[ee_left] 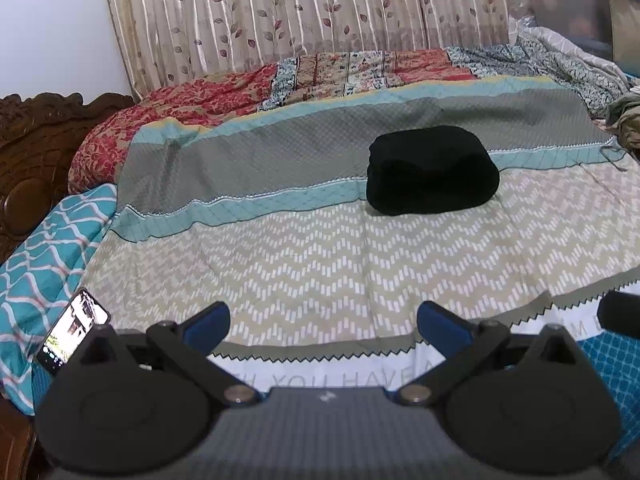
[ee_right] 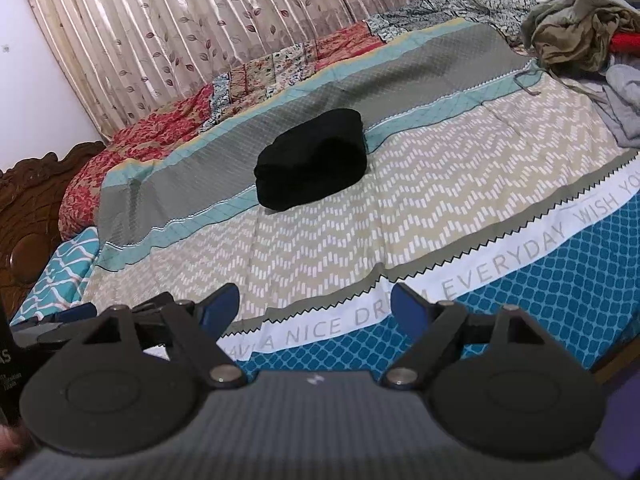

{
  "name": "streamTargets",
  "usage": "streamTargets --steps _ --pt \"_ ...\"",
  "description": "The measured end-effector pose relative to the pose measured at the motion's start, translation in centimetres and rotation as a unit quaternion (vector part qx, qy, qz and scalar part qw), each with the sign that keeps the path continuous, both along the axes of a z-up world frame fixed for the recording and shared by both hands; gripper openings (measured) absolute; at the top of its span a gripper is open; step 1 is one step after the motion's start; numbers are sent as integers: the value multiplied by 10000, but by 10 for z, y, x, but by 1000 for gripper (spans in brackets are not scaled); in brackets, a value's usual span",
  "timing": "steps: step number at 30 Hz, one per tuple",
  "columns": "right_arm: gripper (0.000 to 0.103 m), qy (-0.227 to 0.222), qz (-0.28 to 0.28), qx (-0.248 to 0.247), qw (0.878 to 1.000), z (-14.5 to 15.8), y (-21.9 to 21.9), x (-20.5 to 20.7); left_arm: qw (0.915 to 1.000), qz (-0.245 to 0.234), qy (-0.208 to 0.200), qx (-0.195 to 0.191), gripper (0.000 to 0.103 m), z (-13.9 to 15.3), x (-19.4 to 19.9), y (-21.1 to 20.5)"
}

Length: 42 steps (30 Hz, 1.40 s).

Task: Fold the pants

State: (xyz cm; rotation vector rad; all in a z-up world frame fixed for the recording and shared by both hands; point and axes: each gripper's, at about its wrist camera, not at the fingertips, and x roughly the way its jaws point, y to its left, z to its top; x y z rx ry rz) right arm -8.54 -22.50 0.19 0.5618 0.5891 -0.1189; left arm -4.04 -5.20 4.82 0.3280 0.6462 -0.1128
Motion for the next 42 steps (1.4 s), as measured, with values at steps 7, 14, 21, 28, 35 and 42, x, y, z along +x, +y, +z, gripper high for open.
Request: streamTargets --steps 7,14,21,28,35,42 --pt "85 98 3 73 9999 -6 -1 3 9998 20 208 78 103 -13 5 2" --pt "85 172 -24 147 9997 -12 -5 5 9990 -9 417 159 103 -24 9 0" --pt "85 223 -84 223 9995 -16 -10 5 9978 19 639 180 103 -32 13 0" --pt "85 310 -87 301 9990 -22 -12 7 9956 35 914 212 103 -42 16 -1" --pt "85 395 -96 363 9985 -27 -14 9 9941 23 1057 257 103 -50 17 -2" --pt "85 466 -99 405 9980 -30 -15 11 9934 38 1105 319 103 -53 19 -2"
